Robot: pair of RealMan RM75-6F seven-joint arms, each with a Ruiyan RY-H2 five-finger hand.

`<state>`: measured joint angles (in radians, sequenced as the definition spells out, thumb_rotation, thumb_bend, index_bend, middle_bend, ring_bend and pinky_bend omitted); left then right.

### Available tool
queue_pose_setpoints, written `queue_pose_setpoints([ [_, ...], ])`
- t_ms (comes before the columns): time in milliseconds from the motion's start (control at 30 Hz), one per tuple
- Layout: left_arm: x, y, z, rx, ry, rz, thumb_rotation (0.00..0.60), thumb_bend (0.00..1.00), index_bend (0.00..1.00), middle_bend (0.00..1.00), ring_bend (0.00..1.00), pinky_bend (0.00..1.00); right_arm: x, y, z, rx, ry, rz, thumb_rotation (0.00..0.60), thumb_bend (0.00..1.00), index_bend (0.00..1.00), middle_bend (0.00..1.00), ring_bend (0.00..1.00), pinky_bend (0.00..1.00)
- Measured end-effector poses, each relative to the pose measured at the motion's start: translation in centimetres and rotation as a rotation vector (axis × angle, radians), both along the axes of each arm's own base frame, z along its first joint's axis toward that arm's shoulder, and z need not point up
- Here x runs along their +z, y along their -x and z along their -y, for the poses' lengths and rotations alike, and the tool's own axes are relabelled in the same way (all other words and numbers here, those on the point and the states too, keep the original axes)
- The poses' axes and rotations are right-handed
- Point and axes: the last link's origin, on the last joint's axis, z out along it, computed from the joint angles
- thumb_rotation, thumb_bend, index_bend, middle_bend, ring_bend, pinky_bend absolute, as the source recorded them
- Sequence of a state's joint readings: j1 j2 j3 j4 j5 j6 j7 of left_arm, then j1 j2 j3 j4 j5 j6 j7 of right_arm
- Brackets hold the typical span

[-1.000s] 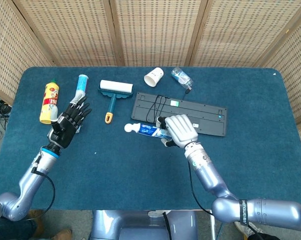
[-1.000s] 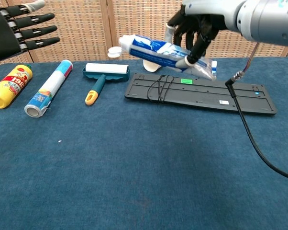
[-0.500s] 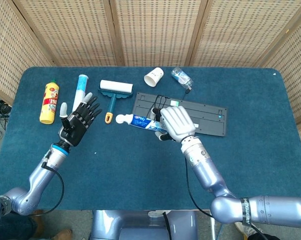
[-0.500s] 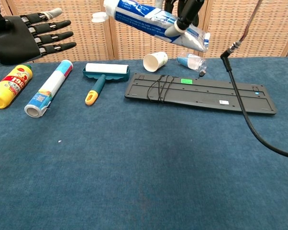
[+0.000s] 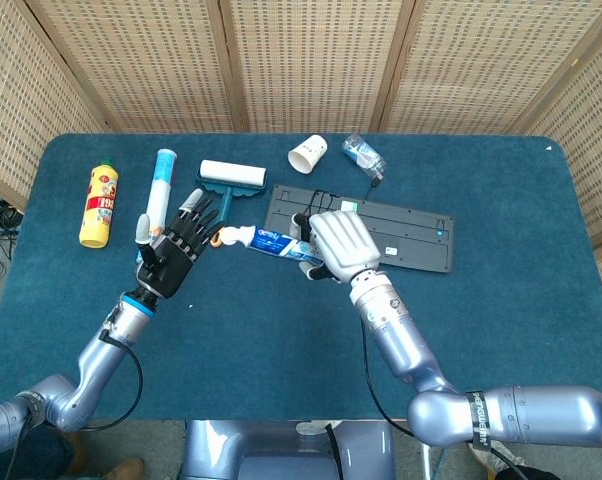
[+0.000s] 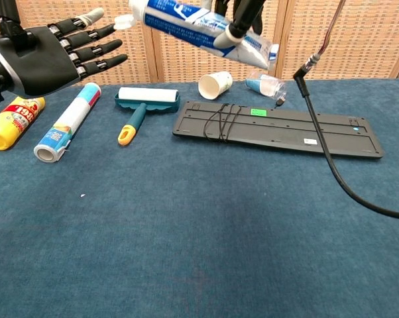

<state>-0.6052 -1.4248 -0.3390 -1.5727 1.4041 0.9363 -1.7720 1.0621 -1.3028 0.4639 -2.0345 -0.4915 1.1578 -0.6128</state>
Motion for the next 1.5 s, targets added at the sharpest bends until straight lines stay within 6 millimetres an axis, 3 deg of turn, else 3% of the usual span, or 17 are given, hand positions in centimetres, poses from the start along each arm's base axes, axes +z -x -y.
queue_pose_setpoints([
  [600, -0.5, -2.8, -0.6, -0.004, 0.04, 0.069, 0.174, 0.0, 0.0, 0.0, 0.0, 0.0, -2.0, -1.2, -1.2, 0.045, -0.003, -0.048, 0.6, 0.63, 0.69, 0.71, 0.59, 0.63],
  [1500, -1.0, -6.7, -1.2, -0.016, 0.003, -0.071, 0.174, 0.0, 0.0, 0.0, 0.0, 0.0, -4.4, -2.2, -2.4, 0.15, 0.094, -0.278, 0.6, 0.63, 0.69, 0.71, 0.6, 0.65],
])
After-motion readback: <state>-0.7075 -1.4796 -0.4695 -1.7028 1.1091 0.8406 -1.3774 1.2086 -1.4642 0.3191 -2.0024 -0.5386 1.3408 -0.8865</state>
